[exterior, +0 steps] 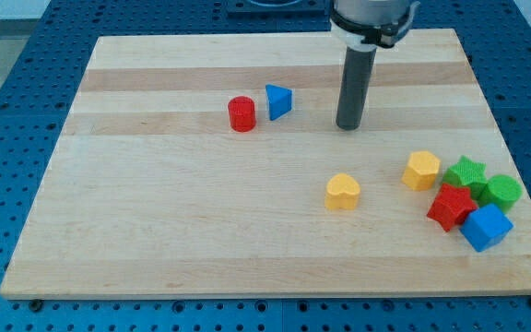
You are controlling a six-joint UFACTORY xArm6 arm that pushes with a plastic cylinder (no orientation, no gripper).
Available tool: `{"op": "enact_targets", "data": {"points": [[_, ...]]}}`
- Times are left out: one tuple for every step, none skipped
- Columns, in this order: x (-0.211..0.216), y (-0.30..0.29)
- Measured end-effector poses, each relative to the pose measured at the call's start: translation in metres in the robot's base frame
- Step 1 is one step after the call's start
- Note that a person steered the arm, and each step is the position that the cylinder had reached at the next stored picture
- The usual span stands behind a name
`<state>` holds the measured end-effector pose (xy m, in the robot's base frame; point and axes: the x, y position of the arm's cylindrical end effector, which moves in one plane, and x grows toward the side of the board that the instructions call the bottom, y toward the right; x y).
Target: Move your hand to the right of the yellow heart
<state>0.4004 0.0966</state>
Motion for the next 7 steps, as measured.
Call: {"op": "enact_targets", "data": {"points": [[0.022,0.000],[0.046,0.000],[0.068,0.001],[0.086,0.003],[0.100,0.009],[0.115,0.021],[0.135,0.038]]}}
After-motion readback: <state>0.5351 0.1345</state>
